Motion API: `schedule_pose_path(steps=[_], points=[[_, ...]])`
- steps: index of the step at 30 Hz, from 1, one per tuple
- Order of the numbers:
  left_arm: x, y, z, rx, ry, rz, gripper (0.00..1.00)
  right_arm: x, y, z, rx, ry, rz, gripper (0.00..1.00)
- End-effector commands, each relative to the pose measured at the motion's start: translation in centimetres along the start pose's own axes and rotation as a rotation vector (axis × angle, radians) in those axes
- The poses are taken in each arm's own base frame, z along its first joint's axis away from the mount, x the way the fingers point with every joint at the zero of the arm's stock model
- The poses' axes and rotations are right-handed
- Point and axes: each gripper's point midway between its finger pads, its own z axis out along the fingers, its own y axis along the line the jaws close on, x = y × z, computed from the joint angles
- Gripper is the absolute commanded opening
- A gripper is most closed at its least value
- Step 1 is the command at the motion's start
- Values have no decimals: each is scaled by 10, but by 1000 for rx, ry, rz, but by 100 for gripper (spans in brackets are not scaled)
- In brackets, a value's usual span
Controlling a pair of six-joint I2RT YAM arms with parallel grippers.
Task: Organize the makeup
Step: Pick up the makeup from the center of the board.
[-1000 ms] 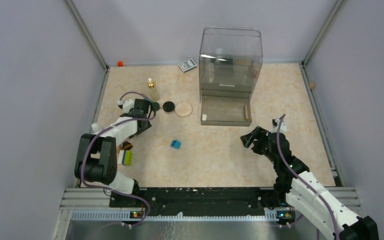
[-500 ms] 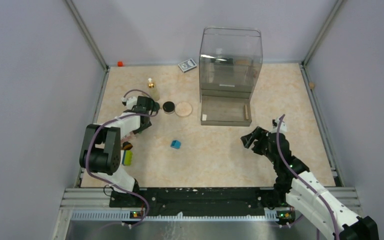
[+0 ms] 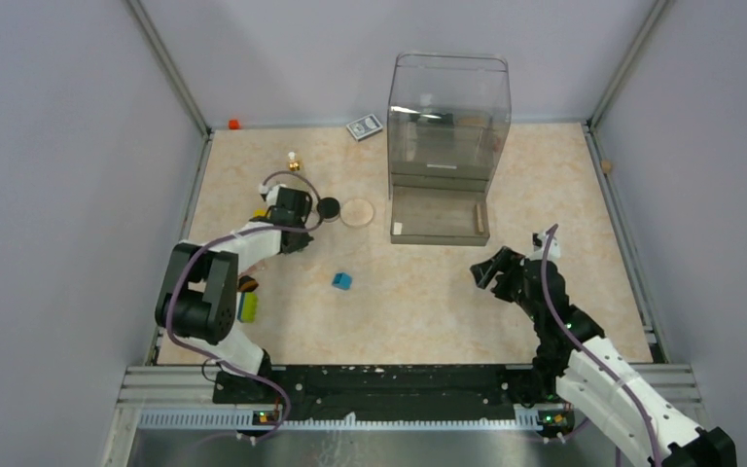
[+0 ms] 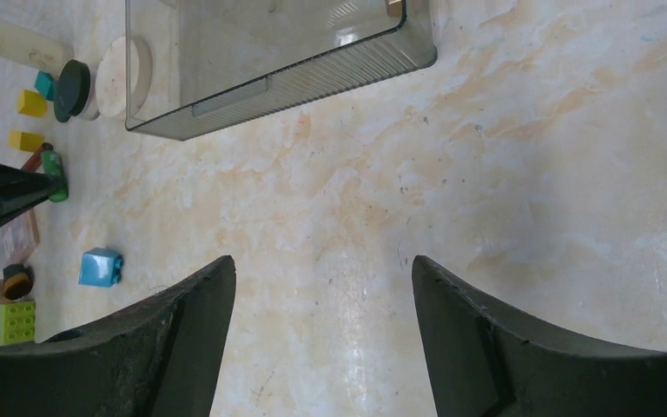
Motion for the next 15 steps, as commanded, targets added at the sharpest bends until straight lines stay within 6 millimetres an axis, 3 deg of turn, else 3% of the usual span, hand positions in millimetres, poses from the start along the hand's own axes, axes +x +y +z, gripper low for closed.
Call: schedule_pose_path(steps=[1, 5, 10, 12, 15], points=[[27, -62, -40, 228, -4, 123, 0, -13, 3, -3, -2, -43, -8, 73], [33, -121, -93, 414, -104, 210, 0, -12, 3, -3, 0, -43, 2, 73], [40, -211, -162, 892, -160, 266, 0, -12, 4, -5, -5, -44, 17, 73], [43, -236, -172, 978, -149, 278, 0, -12, 4, -6, -5, -45, 21, 72], [45, -271, -169, 1018, -137, 303, 0, -13, 3, -10, -2, -46, 23, 72]])
